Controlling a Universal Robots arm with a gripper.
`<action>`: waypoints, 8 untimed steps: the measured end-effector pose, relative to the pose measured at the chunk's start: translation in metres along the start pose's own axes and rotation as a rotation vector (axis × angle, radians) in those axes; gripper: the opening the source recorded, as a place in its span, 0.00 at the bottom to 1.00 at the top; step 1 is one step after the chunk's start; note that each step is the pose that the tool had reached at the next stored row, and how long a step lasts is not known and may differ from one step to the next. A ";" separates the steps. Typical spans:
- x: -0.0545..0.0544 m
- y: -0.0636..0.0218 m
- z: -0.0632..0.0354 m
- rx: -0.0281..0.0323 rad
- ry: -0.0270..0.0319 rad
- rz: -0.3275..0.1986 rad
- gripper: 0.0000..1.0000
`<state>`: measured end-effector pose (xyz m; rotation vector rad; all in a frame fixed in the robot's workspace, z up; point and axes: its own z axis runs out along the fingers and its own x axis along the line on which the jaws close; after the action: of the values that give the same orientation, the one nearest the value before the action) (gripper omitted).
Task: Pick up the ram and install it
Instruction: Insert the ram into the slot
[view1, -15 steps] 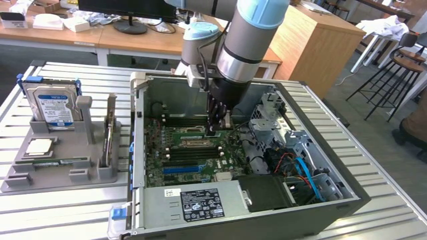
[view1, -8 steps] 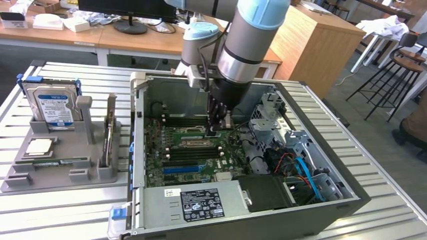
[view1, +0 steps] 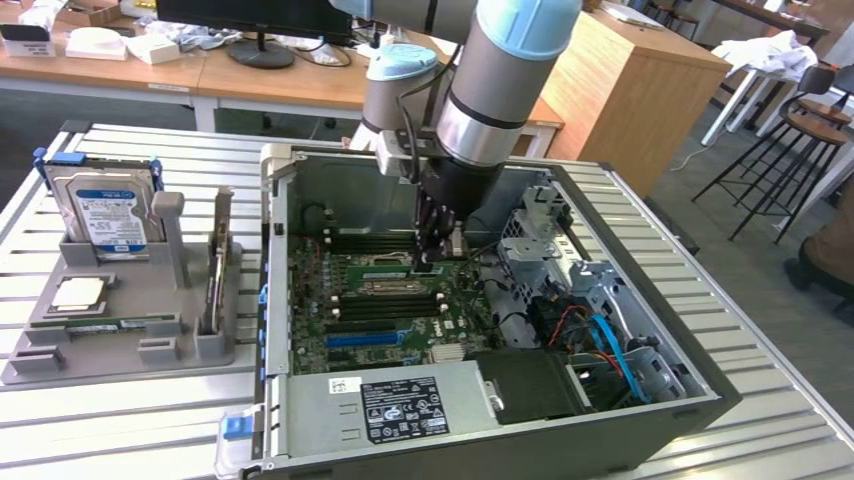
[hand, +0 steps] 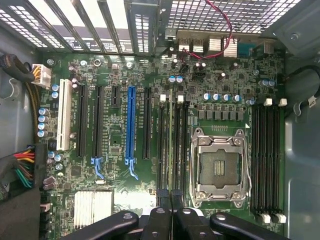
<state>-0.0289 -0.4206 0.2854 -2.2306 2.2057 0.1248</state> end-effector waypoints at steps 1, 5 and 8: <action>0.000 0.0000 0.0000 0.0000 0.0000 0.000 0.12; 0.000 -0.0004 0.0001 0.0001 -0.0002 0.000 0.12; 0.001 -0.0012 -0.0001 0.0001 -0.0001 0.000 0.12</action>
<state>-0.0277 -0.4215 0.2853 -2.2304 2.2058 0.1249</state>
